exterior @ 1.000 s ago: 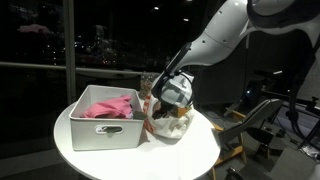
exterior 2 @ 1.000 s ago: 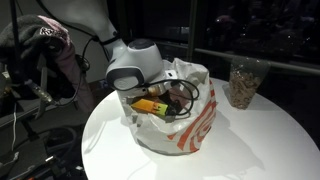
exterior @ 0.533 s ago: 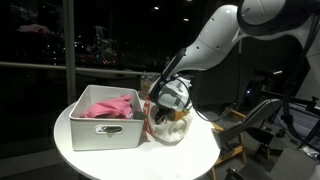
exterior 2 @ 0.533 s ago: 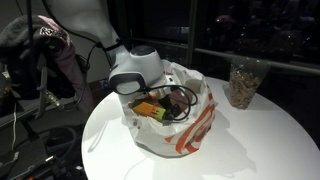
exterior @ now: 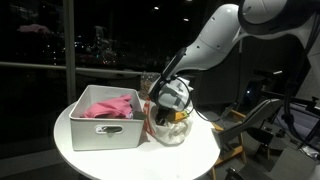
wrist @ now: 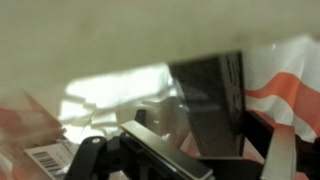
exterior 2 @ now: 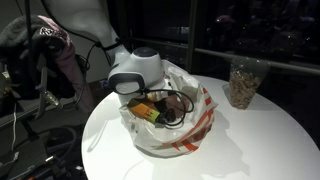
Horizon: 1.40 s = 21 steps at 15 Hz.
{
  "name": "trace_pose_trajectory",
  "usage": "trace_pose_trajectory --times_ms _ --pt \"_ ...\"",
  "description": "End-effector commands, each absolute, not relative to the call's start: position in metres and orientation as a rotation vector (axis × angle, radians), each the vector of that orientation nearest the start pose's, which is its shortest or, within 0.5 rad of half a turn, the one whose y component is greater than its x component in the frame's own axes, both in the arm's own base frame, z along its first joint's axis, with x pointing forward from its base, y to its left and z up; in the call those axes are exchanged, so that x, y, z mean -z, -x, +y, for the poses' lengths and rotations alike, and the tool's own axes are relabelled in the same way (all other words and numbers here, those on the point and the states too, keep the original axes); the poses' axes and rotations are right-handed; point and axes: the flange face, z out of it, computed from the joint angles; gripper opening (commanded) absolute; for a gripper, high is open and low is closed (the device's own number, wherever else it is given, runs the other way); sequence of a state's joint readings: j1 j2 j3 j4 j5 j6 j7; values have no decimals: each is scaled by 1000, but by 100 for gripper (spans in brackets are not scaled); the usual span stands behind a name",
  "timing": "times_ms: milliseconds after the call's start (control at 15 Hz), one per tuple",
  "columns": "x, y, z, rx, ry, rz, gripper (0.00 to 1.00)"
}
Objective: Remove the duster from the plastic and put it in the basket
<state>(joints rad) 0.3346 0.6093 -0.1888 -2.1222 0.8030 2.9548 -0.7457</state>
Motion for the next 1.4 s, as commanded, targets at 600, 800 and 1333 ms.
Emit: trace_pose_trajectory --times_ms 600,800,1333 --pt "-169 -539 47 226 3047 -345 43" --pt "-191 -533 51 205 3049 -354 21" --pt "-292 -513 42 266 3060 -379 15"
